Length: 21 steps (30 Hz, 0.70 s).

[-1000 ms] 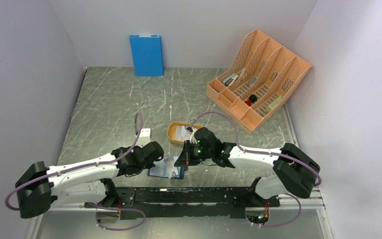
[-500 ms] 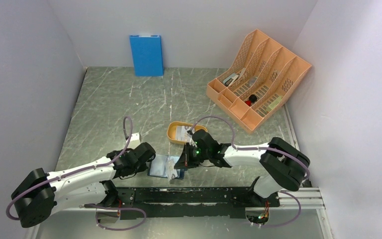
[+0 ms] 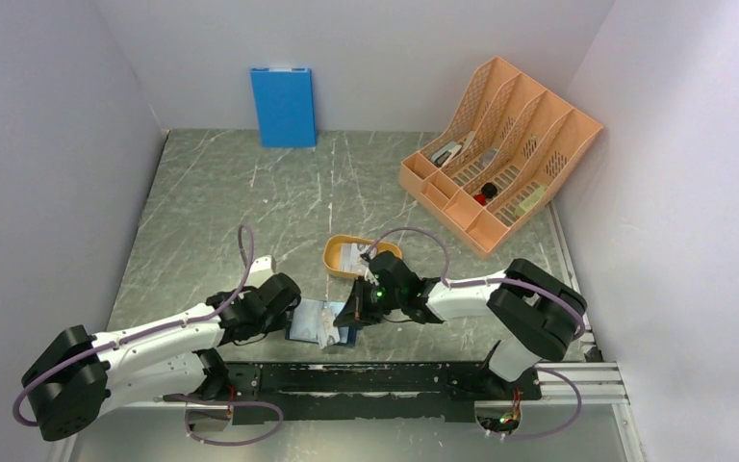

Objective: Put the credit cards into the card holder
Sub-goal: Turn over the card slot in the card holder, then insert the credit card into the card holder.

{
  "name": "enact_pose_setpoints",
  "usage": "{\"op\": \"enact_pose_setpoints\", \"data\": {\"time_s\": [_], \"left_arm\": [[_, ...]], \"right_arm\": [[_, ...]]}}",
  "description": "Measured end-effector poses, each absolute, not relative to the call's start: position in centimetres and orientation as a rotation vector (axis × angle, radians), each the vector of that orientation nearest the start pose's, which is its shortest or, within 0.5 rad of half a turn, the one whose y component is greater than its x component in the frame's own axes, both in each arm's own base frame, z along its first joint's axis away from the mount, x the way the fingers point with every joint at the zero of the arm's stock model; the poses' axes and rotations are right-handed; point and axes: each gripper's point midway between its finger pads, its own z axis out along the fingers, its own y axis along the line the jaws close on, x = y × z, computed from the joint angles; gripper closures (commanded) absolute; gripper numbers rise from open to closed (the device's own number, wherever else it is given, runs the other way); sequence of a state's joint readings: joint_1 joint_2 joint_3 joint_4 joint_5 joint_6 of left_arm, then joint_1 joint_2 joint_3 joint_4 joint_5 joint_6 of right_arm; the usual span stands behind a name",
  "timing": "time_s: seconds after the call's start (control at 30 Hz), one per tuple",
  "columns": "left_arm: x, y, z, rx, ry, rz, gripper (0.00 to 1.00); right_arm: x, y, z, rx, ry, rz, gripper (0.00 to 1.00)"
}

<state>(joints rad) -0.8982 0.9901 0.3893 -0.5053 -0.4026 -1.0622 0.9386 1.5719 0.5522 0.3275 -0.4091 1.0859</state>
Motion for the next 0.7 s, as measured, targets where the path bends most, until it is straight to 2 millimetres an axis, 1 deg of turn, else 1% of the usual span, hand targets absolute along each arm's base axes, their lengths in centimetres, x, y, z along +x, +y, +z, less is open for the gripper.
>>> {"op": "enact_pose_setpoints", "data": {"time_s": [0.2, 0.5, 0.7], "left_arm": [[15.5, -14.2, 1.3, -0.33, 2.533, -0.237, 0.88], [15.5, -15.3, 1.1, -0.328, 2.536, -0.306, 0.94], [15.5, -15.8, 1.1, -0.329, 2.533, -0.349, 0.95]], "right_arm": [[13.0, 34.9, 4.1, -0.023, 2.677, 1.36, 1.0], [14.0, 34.9, 3.9, 0.031, 2.646, 1.342, 1.0], [14.4, 34.7, 3.4, 0.085, 2.641, 1.325, 1.0]]}}
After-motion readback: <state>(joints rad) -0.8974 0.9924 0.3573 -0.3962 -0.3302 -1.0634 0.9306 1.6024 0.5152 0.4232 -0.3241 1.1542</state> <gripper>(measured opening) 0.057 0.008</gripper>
